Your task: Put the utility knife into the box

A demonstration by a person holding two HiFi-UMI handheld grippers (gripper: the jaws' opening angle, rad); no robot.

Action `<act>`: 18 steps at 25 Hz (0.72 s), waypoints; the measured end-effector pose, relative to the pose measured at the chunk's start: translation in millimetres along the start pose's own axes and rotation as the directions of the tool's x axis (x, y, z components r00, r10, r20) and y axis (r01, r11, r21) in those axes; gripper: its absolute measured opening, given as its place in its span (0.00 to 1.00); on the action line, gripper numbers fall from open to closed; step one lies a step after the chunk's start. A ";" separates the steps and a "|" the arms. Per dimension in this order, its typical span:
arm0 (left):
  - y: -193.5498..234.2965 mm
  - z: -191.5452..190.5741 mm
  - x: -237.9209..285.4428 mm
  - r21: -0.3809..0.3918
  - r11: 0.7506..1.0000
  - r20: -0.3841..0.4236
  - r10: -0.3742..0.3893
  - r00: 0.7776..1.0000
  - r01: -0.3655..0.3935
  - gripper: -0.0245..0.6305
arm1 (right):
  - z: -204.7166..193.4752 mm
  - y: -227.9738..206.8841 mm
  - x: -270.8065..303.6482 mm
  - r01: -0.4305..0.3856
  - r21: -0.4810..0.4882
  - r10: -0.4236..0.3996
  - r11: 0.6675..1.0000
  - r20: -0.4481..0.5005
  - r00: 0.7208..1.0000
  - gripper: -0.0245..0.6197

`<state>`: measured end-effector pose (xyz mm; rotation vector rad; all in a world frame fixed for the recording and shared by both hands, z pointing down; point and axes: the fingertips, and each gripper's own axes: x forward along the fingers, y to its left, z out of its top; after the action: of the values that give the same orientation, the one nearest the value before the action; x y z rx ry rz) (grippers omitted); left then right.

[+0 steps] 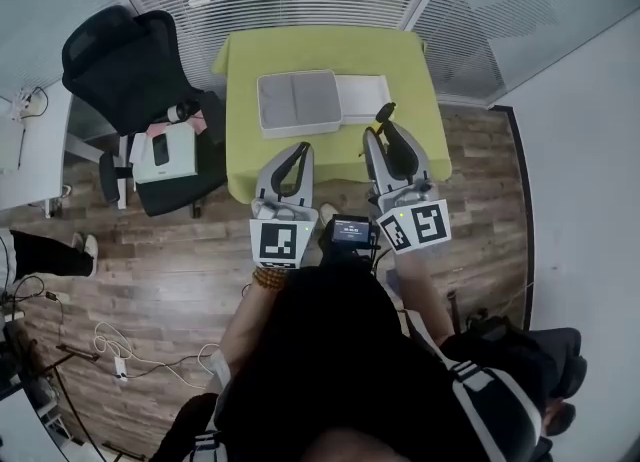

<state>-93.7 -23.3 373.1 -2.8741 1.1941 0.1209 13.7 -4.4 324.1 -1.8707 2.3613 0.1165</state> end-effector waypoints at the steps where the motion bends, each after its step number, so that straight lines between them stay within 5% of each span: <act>1: 0.8 0.5 6.2 -0.001 1.000 0.001 0.003 1.000 -0.003 0.06 | 0.7 -4.5 5.2 -0.005 -0.003 0.005 1.000 0.002 1.000 0.21; 18: 4.2 -10.9 87.3 0.000 0.996 -0.041 0.090 0.995 -0.090 0.06 | -11.3 -79.6 67.7 -0.084 0.035 0.084 0.996 -0.018 0.996 0.21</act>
<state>-34.6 -88.5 376.8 -2.8384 1.3320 0.0647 75.3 -89.5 326.9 -1.7659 2.4391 0.0659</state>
